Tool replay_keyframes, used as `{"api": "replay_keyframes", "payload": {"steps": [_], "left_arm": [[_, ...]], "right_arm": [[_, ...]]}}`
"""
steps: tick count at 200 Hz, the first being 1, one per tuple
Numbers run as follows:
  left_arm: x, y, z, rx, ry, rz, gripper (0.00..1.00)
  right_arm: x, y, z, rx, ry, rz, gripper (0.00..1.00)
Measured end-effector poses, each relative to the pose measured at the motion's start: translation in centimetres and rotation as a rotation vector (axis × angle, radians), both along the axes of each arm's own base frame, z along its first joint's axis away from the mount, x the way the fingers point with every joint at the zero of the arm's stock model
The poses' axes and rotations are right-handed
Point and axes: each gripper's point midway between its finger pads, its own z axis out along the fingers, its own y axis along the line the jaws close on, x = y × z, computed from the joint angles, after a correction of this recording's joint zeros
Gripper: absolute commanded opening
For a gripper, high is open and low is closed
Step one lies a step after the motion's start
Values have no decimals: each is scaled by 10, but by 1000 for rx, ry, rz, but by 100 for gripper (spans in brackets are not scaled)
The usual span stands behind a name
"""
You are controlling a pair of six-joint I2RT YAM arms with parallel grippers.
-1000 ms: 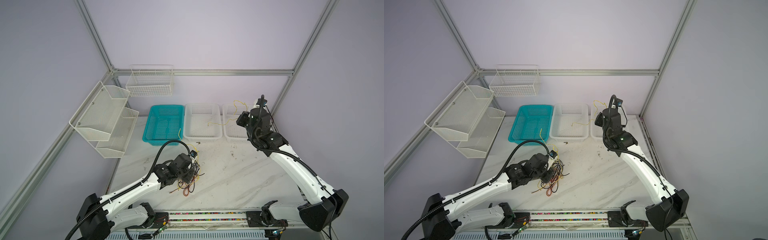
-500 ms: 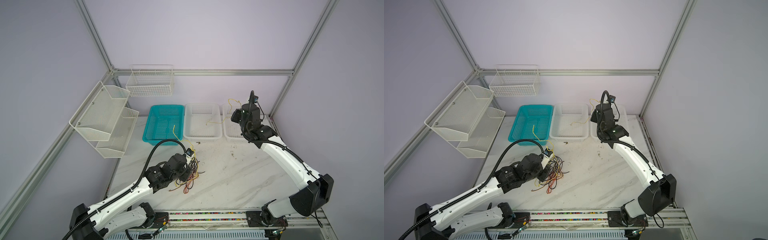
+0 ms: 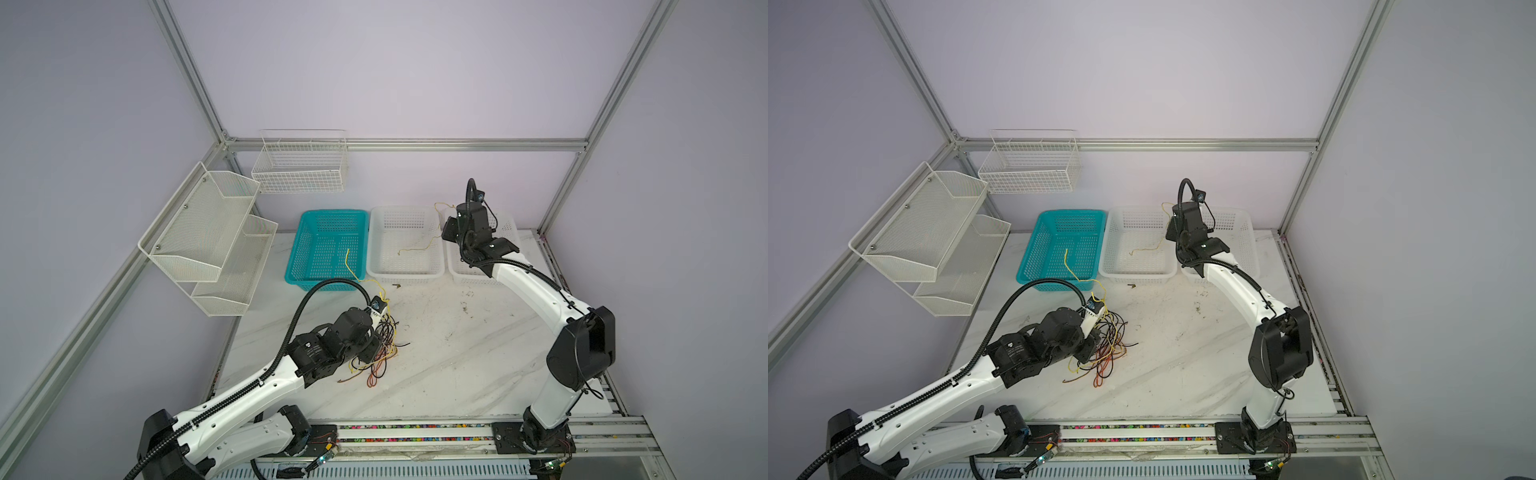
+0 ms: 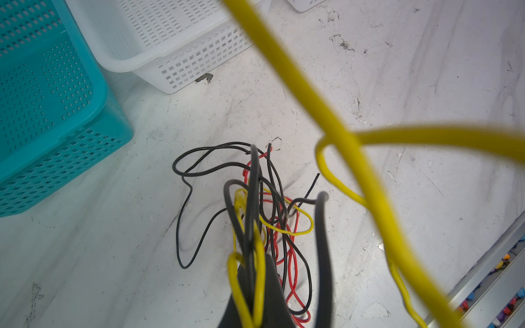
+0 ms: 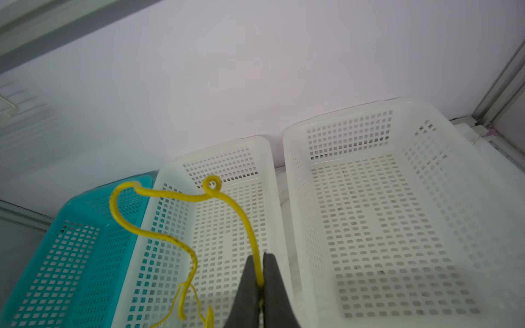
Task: Untangle the cables
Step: 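Lower the yellow wire into the nearer white basket and open the right gripper, then return the right gripper to the tangle and grasp another yellow wire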
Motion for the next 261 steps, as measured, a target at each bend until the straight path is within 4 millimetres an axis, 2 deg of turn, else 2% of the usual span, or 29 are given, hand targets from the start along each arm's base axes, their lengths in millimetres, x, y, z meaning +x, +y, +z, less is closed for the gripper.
{"api": "replay_keyframes", "payload": {"steps": [42,62,98,116,132,143,156,197,261], "left_arm": [[0,0,0,2,0,1,0],[0,1,0,4,-1,3,0],[0,1,0,5,-1,4,0],[0,1,0,5,-1,4,0],[0,1,0,5,-1,4,0],[0,1,0,5,-1,4,0],[0,1,0,5,-1,4,0],[0,1,0,4,1,2,0],[-1,0,-1,1,4,-2,0]], "right_arm": [[36,36,-41,-26,72,62,0],[46,52,-62,-47,109,90,0],[59,68,-102,-90,190,119,0],[62,73,-120,-104,236,137,9],[62,72,-129,-113,268,145,18],[61,72,-132,-113,284,151,24],[58,75,-131,-106,296,164,36],[50,85,-121,-105,302,206,58],[34,92,-85,-84,276,247,61]]}}
